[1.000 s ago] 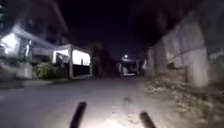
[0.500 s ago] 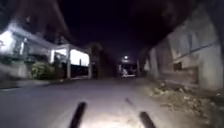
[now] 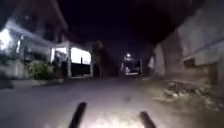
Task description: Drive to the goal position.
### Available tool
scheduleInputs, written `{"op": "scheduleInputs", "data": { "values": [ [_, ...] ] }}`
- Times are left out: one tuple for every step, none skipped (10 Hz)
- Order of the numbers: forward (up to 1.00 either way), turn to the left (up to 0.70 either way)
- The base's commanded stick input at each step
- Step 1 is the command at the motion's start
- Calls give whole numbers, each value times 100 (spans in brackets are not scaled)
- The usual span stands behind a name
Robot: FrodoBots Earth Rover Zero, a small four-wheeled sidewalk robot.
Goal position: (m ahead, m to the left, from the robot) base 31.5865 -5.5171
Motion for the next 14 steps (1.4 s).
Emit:
{"op": "scheduleInputs", "data": {
  "values": [
    [100, 2],
    [100, 2],
    [100, 2],
    [100, 2],
    [100, -38],
    [100, -38],
    [100, -38],
    [100, 2],
    [100, 2],
    [100, 2],
    [100, 2],
    [100, 2],
    [100, -8],
    [100, -38]
  ]
}}
